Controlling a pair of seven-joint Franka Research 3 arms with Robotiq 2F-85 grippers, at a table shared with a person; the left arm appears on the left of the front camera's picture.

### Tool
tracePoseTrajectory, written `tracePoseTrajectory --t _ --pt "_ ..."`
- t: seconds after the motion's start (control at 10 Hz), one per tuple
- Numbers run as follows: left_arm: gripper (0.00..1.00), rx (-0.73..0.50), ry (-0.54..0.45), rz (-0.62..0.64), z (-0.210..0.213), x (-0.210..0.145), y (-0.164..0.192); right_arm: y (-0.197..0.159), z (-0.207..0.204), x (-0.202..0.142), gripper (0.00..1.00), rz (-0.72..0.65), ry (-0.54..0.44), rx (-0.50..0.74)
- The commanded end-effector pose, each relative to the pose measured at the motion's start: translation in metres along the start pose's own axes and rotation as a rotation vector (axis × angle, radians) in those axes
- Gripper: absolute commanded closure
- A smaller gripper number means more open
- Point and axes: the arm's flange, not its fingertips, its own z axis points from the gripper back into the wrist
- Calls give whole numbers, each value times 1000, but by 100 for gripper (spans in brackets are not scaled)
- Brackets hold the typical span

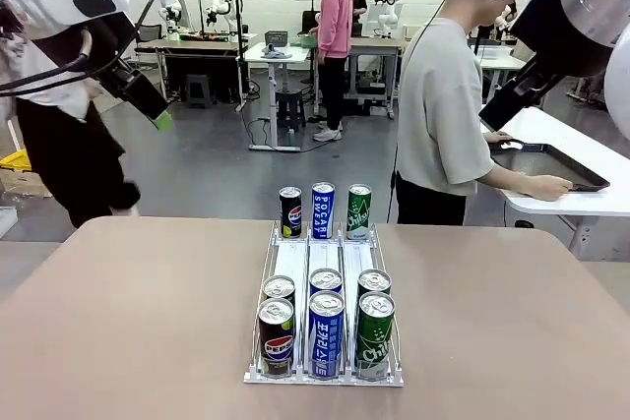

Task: Retrieve and hand over the desired beverage to the person.
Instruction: Pick up a can of the same type that the person held from the Automatic Can Dispenser.

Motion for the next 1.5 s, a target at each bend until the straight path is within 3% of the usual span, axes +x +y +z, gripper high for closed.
tracePoseTrajectory --t 0.0,0.2,0.3,0.5,0.7,0.9,1.2,1.4 --pt "0 -30 23 7 -17 -5 1 -2 -13 -10 0 -5 0 17" --pt "0 -6 11 1 -6 -1 0 -2 -13 -10 0 -5 0 17" --pt "0 -134 34 -12 -5 -13 16 -2 -7 -6 0 -7 9 15" --pt "0 -378 -3 -16 23 -40 61 -43 10 -54 0 -87 -90 248" --pt "0 -550 -63 78 33 -71 113 -93 13 -97 0 -270 -166 404" --pt "0 -600 -97 151 42 -105 148 -136 9 -136 0 -442 -144 526" --pt "0 -588 -212 272 68 -159 183 -172 7 -180 0 -593 -189 586" --pt "0 -583 -239 303 82 -178 192 -183 8 -199 0 -639 -196 586"
